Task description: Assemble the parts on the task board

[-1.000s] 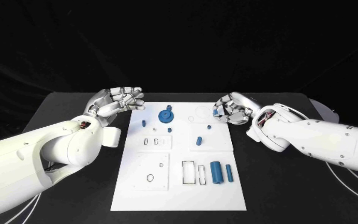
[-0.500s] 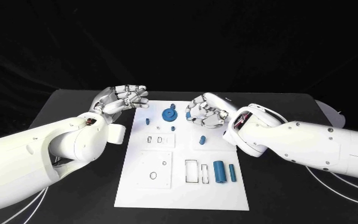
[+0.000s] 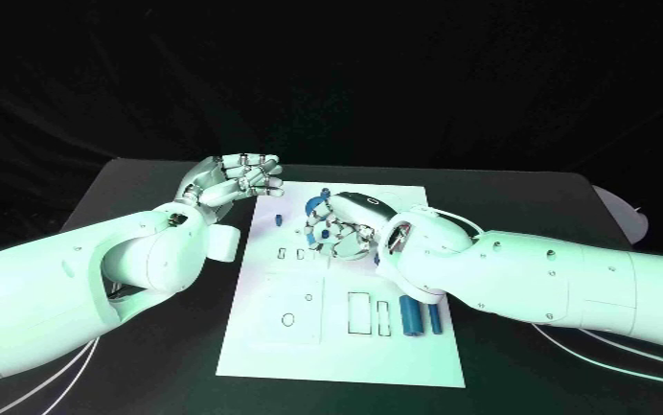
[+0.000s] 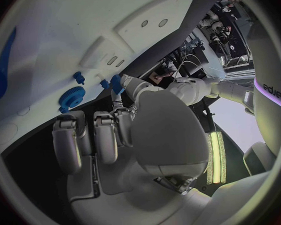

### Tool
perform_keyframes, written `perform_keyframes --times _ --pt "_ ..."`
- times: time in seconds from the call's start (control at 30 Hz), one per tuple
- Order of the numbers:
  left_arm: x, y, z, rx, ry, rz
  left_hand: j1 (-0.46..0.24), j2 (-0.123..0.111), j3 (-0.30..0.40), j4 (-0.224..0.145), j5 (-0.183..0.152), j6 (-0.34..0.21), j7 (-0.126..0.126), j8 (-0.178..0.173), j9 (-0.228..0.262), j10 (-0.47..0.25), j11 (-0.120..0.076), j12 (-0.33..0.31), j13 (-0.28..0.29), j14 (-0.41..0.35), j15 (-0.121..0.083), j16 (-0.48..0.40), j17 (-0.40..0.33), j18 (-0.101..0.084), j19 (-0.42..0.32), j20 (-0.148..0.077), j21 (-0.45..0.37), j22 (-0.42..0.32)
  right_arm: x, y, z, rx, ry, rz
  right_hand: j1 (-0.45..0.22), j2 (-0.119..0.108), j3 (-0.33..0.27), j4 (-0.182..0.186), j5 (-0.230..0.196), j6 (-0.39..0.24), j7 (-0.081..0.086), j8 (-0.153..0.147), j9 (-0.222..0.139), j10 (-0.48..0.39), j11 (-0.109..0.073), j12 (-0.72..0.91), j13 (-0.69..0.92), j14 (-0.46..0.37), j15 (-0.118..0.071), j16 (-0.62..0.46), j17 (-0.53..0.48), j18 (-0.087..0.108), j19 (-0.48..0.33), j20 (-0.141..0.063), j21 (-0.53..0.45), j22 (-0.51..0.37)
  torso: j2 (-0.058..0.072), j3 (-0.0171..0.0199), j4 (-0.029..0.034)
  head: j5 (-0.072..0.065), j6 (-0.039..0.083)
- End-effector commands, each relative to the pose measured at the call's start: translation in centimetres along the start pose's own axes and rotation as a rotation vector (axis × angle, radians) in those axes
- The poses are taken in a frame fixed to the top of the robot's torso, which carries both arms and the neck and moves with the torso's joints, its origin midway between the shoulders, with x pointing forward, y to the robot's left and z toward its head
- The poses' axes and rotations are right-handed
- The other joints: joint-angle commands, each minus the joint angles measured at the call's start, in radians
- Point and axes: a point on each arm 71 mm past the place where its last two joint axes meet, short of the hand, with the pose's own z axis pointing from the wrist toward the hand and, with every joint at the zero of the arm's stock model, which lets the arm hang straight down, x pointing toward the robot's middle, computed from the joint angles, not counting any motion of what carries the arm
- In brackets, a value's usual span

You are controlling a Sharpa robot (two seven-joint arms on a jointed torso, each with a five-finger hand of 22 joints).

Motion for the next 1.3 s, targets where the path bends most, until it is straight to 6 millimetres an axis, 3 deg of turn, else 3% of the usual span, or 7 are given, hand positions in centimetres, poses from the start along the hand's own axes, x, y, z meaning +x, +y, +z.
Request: perform_keyframes --times 0.03,0.13,0.53,1.3 --pt "0.4 -0.1 0.0 0.005 0.024 -0.010 0.009 0.003 0.006 -0.001 -0.005 0.001 0.001 -0.004 0.001 0.009 0.001 -0.007 0.001 0.001 -0.001 -0.003 0.001 0.009 -0.007 0.000 0.005 0.001 0.9 0.0 0.2 0.014 0.057 -0.083 -0.008 0.001 0.006 0.000 -0.002 0.017 -0.019 0.048 0.044 -0.002 -0.004 -0.003 0.092 0.097 -0.006 0.002 0.222 -0.007 0.105 -0.004 0.005 0.263 0.001 0.0013 0.0020 0.001 -0.003" --pt "0.4 -0.1 0.0 0.005 0.024 -0.010 0.009 0.003 0.006 -0.001 -0.005 0.001 0.001 -0.004 0.001 0.009 0.001 -0.007 0.001 0.001 -0.001 -0.003 0.001 0.009 -0.007 0.000 0.005 0.001 1.4 0.0 0.4 0.014 0.067 -0.101 -0.011 0.000 0.006 0.001 -0.002 0.016 -0.019 0.048 0.044 -0.002 -0.004 -0.003 0.092 0.097 -0.006 0.002 0.223 -0.007 0.105 -0.004 0.005 0.263 0.001 0.0015 0.0017 0.004 -0.009" --pt "0.3 -0.1 -0.1 0.005 0.023 -0.009 0.009 0.003 0.006 -0.001 -0.005 0.001 0.001 -0.004 0.001 0.009 0.001 -0.007 0.001 0.001 -0.001 -0.003 0.001 0.009 -0.007 0.000 0.005 0.001 2.2 -0.1 0.8 0.025 0.073 -0.138 -0.013 -0.001 0.006 0.000 -0.002 0.015 -0.019 0.049 0.045 -0.003 -0.004 -0.004 0.092 0.097 -0.005 0.002 0.222 -0.007 0.105 -0.004 0.005 0.263 0.001 0.0034 -0.0006 0.009 -0.016" --pt "0.2 -0.1 -0.1 0.004 0.020 -0.008 0.008 0.003 0.006 -0.001 -0.006 0.001 0.001 -0.004 0.001 0.010 0.001 -0.008 0.001 0.001 -0.001 -0.004 0.002 0.009 -0.008 0.000 0.007 0.002 2.9 -0.2 0.9 0.039 0.102 -0.149 -0.036 -0.013 0.004 0.004 -0.006 0.010 -0.019 0.055 0.048 -0.003 -0.003 -0.004 0.092 0.097 -0.005 0.002 0.221 -0.007 0.105 -0.004 0.005 0.263 0.000 0.0017 0.0005 0.010 -0.021"
